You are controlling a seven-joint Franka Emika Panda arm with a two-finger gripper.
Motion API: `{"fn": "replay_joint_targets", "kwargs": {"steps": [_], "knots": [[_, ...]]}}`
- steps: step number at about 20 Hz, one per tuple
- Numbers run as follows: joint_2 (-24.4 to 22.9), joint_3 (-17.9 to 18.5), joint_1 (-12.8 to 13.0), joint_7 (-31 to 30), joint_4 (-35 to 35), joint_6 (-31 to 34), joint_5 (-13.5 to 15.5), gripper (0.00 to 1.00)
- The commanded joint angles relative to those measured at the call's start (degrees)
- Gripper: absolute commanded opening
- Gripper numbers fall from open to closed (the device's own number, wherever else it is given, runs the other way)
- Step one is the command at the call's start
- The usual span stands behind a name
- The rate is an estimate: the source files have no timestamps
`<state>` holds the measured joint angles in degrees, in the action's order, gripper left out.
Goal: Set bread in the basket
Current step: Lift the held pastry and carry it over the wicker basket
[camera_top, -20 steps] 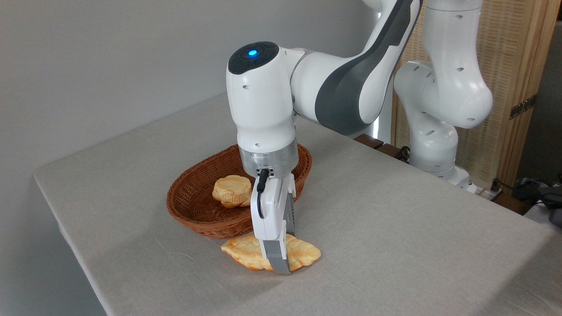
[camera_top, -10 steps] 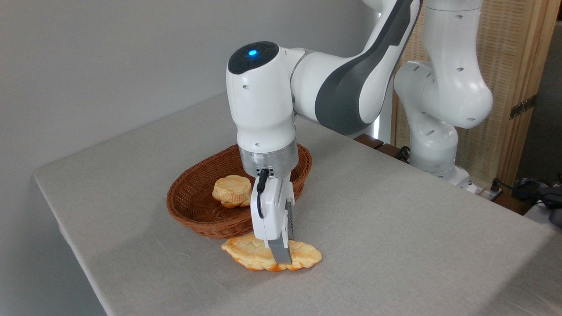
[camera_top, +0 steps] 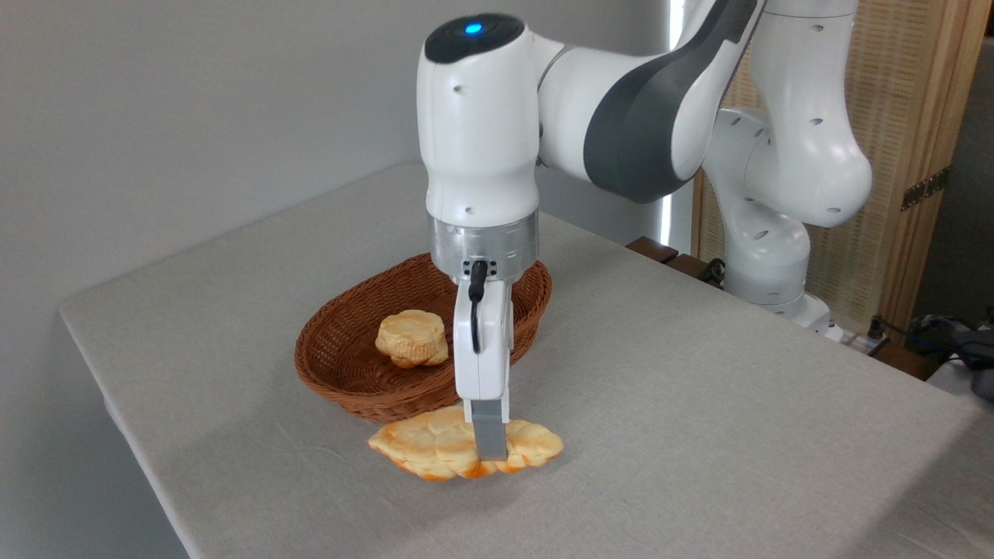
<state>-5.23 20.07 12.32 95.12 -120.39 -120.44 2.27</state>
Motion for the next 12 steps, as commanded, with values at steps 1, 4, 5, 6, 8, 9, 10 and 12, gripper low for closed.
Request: {"fn": "replay_joint_targets", "kwargs": {"steps": [1,4,5,6,8,9,10,12], "knots": [[-1.01,0.5,0.33,-1.6,1.74,1.25,3.43,0.4],[-1.27,-0.81,0.86,-9.83,2.62,3.54,4.76,0.41],[-1.27,-2.39,0.95,-13.44,2.62,3.8,4.76,0.41],[-1.36,-3.88,0.95,-16.26,2.62,4.33,4.76,0.42],[-2.32,-5.91,0.95,-20.22,3.15,6.43,4.93,0.44],[-2.5,-7.05,0.95,-21.63,3.32,7.75,5.63,0.44],[-2.68,-7.93,0.95,-22.78,3.76,8.72,6.77,0.44],[-3.47,-9.77,0.95,-24.8,4.99,10.83,8.44,0.44]]}}
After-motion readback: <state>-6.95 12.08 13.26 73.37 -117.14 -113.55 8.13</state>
